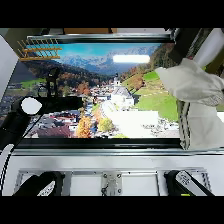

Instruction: Fold the clothes and pants, and hang the long-sleeved shirts on hangers.

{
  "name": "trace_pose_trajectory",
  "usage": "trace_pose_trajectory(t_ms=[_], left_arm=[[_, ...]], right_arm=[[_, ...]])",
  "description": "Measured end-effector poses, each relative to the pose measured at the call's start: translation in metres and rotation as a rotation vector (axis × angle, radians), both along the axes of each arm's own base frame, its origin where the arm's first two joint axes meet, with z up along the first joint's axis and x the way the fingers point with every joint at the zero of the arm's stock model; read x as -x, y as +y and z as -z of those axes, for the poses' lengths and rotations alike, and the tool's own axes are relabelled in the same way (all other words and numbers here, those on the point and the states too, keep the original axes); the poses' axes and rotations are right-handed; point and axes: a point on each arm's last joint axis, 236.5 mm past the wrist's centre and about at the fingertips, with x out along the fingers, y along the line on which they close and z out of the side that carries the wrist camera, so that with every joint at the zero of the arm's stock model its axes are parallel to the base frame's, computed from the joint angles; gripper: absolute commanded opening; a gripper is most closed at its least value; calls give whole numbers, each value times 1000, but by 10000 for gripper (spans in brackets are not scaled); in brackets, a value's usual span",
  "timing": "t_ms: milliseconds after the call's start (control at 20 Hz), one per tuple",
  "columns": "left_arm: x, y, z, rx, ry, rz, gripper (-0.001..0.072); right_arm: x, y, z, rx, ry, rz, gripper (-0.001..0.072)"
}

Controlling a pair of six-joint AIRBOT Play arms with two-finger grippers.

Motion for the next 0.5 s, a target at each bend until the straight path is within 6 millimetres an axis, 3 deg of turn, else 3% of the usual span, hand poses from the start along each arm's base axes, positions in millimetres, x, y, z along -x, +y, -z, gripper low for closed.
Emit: trace_pose_trajectory(t_ms=[200, 500], left_arm=[[0, 0, 0, 0, 0, 0, 4], [0, 0, 0, -3, 0, 0, 4]], right_arm=[[58, -14, 24, 6, 170, 119, 16], [142, -7, 79, 28, 456, 227, 17]])
